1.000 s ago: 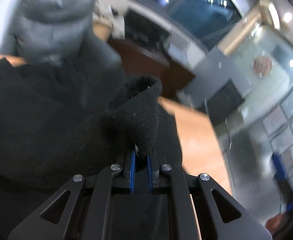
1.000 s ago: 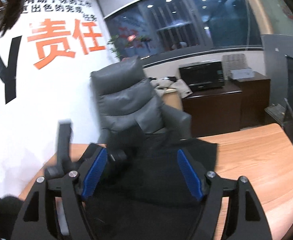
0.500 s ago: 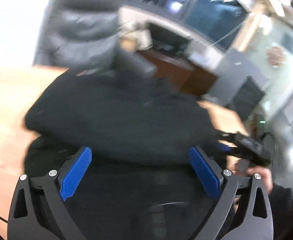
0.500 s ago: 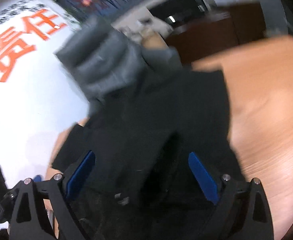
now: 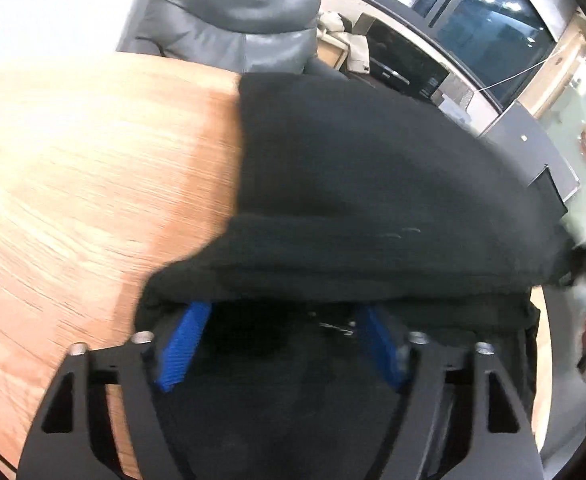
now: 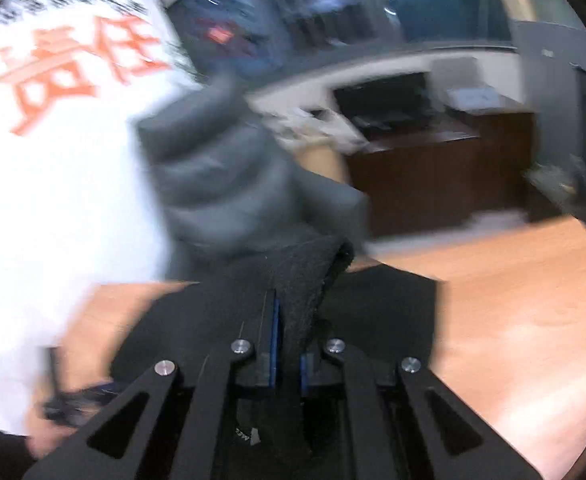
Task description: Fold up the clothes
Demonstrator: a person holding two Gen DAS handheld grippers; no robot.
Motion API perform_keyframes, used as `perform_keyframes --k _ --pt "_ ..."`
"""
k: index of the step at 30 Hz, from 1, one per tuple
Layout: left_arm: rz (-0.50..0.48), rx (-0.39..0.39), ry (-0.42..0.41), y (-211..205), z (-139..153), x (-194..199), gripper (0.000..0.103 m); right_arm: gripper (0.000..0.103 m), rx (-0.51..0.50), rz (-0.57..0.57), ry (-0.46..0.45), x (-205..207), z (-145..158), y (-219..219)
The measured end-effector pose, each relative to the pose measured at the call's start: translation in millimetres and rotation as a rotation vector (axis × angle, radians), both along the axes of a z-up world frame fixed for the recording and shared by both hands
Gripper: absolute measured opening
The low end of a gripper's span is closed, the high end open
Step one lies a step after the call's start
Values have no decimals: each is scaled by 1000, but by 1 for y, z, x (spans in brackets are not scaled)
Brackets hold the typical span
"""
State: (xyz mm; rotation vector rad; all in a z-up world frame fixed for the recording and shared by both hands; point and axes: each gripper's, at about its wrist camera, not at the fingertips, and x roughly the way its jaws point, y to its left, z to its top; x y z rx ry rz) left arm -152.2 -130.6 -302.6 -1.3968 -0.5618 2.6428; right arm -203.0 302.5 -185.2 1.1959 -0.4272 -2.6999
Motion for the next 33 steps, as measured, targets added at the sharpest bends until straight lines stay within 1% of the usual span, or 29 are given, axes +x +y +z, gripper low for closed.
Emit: perform_keyframes --k 2,3,4,6,7,8,9,11,12,13,14,15,16,17,19,20,21,22,23,24,25,26,27,28,29,30,32,33 --pt "-23 -22 -4 -1 -3 -3 67 7 71 17 -167 -14 -51 3" --pt "-28 -22 -6 -2 -3 -3 66 7 98 35 -206 -16 -67 0" --pt "-28 -17 -9 -5 -3 -2 66 8 110 44 -208 -16 -74 -4" --pt "-37 -30 -22 -7 1 2 65 9 109 30 -197 -16 -76 -7" --pt "-42 -38 -29 -7 3 5 65 14 103 18 -200 -15 -74 -4" --pt "-78 -44 -7 -3 15 11 65 23 97 6 -203 -14 -73 -2" --pt "-128 -49 27 3 30 18 65 25 121 6 -185 -11 -63 -2" --pt "-227 -57 108 17 63 33 73 28 180 10 -144 -3 -41 -3" --pt "-268 -64 161 26 78 37 85 32 203 19 -84 3 -26 -6" --pt "-304 -71 215 34 93 40 96 48 225 29 -20 11 -11 -10" --pt "-321 -85 236 41 96 34 101 64 247 39 45 18 5 -14" --pt "-330 -100 244 48 95 23 102 70 236 63 46 16 -1 -22" --pt "-339 -116 252 55 95 13 102 72 221 90 38 12 -10 -30" --pt "-338 -112 217 57 82 -2 102 72 206 117 29 9 -19 -38" --pt "-333 -101 124 58 49 -29 95 70 175 171 13 2 -36 -54" --pt "-336 -107 89 57 34 -36 94 65 160 197 4 -2 -45 -62" --pt "-339 -113 54 55 19 -44 90 60 138 195 -50 -5 -64 -61" --pt "-359 -131 61 57 12 -43 90 49 134 171 -111 -6 -83 -54" --pt "-379 -150 70 57 12 -37 90 32 130 151 -119 0 -88 -44" --pt "-397 -168 73 57 14 -31 90 24 126 131 -120 7 -91 -34" --pt "-400 -179 64 55 18 -25 90 20 122 111 -121 14 -94 -24" --pt "-399 -190 52 54 27 -17 90 22 128 94 -118 22 -87 -17" --pt "-398 -201 39 54 37 -7 90 27 135 77 -114 31 -79 -11" --pt "-403 -205 35 52 46 -3 90 45 157 66 -110 45 -67 -8" --pt "-417 -199 24 48 59 11 90 58 151 75 -88 64 -51 -5" --pt "-434 -191 9 43 73 29 90 63 140 88 -63 85 -35 -2" --pt "-452 -177 -31 32 102 65 91 76 117 123 -52 130 -14 4" --pt "-436 -172 -61 22 113 85 92 78 109 162 -82 154 -9 5"
